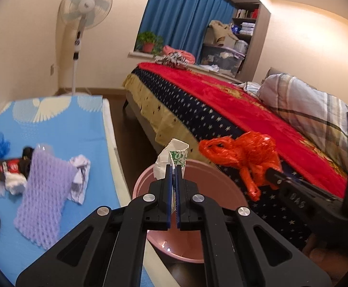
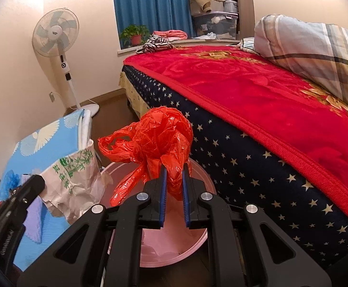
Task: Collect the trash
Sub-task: 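Carry the red bag and white paper bag over the pink wastebasket with both grippers, then open the right gripper over the wastebasket while the left gripper releases the paper bag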
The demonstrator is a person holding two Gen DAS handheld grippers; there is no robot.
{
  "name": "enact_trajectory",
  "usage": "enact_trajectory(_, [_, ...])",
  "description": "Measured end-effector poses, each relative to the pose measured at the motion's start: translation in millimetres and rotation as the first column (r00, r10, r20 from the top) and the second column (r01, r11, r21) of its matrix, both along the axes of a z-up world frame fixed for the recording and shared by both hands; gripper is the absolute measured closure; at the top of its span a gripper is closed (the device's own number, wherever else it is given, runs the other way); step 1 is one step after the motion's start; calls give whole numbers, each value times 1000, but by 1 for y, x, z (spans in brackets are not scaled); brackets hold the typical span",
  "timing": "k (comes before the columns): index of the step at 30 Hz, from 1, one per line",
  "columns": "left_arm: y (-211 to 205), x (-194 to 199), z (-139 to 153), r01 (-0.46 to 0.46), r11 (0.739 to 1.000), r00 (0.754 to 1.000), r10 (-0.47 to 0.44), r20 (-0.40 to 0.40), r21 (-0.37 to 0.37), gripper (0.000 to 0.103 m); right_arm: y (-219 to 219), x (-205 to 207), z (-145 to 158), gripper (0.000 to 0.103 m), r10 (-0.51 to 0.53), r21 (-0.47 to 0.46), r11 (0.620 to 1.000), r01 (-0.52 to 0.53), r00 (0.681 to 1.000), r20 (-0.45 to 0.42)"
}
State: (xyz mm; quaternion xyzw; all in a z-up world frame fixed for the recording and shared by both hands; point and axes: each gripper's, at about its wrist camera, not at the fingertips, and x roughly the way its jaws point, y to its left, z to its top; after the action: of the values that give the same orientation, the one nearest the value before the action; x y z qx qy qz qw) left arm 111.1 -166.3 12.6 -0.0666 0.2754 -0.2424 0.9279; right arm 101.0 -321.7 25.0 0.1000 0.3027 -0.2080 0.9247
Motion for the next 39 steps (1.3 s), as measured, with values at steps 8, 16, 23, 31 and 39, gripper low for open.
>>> enact_trajectory(8, [0, 10, -15, 6, 1000, 999, -6, -46, 5, 101, 1, 7, -12, 91, 0, -6, 1000, 0, 1000, -30])
enact_trajectory(16, [-6, 11, -18, 20, 1000, 998, -19, -55, 9, 101, -1, 8, -15, 91, -4, -6, 1000, 4, 999, -37])
enact_trajectory(23, [-1, 15, -17, 29, 1000, 998, -30, -64, -8, 83, -4, 6, -12, 55, -35, 0, 999, 35, 999, -25])
enact_trajectory(31, [25, 6, -6, -38, 999, 998, 37, -44, -15, 75, 9, -1, -7, 43, 13, -4, 1000, -13, 1000, -5])
enact_trajectory(39, [54, -22, 5, -85, 996, 996, 85, -6, 10, 75, 35, -13, 2, 42, 101, 0, 995, -101, 994, 30])
